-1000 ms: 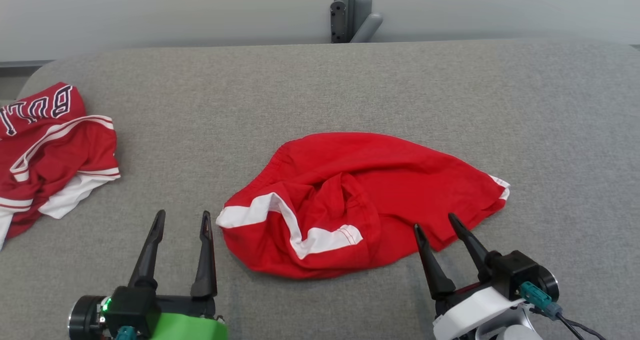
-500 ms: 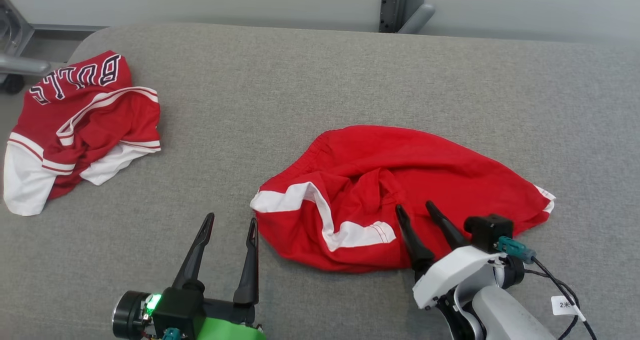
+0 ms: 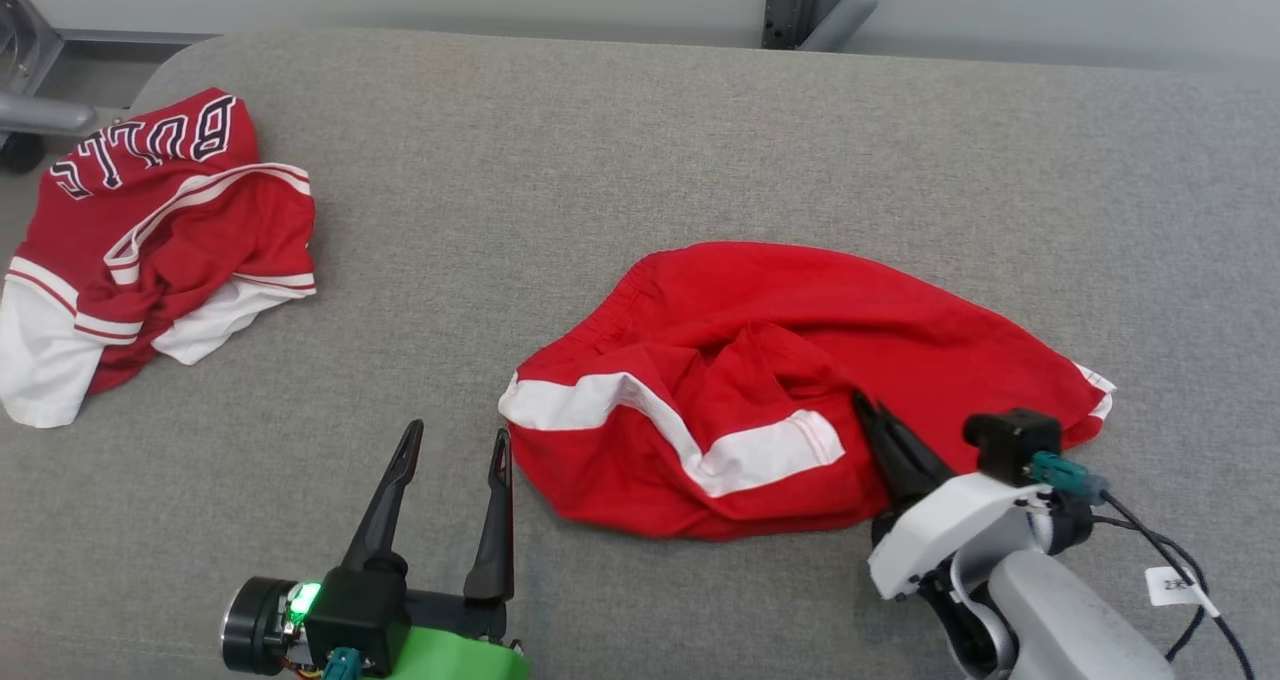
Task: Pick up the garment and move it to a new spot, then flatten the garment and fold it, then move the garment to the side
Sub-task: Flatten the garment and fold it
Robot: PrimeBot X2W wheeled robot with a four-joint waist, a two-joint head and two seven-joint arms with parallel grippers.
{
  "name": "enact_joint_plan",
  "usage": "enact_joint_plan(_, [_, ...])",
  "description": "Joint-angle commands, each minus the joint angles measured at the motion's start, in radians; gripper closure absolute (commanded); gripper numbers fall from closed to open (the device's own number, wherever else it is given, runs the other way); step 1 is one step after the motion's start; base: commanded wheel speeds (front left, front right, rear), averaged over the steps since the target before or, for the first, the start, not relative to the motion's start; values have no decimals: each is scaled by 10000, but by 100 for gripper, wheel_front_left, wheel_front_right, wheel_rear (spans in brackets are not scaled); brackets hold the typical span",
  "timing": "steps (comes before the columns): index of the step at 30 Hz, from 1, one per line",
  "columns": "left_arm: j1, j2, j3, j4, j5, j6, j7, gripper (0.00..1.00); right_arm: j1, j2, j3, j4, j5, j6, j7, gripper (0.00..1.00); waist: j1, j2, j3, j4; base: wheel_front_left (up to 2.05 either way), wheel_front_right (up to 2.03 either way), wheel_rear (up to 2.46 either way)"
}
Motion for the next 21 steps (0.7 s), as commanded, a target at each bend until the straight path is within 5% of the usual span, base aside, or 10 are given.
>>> enact_joint_plan(1, [-125, 4, 35, -6, 109, 34, -18, 0, 220, -260, -259, -191, -137, 0, -13, 100, 0, 0, 11, -146, 0, 0, 0])
enact_joint_plan(11, [-223, 4, 184, -33, 229, -133, -19, 0, 939, -1806, -2787, -1545, -1077, -1, -15, 100, 0, 0, 129, -963, 0, 0, 0])
enact_joint_plan(20, [-336, 6, 95, 148, 346, -604, -19, 0, -8, -2049, -3014, 551, -1153, -1, -13, 100, 0, 0, 198, -1295, 0, 0, 0])
enact_joint_plan(21, [-341, 6, 56, 198, 325, -648, -19, 0, -94, -2052, -2921, 867, -1239, -1, -15, 65, 0, 0, 194, -1273, 0, 0, 0])
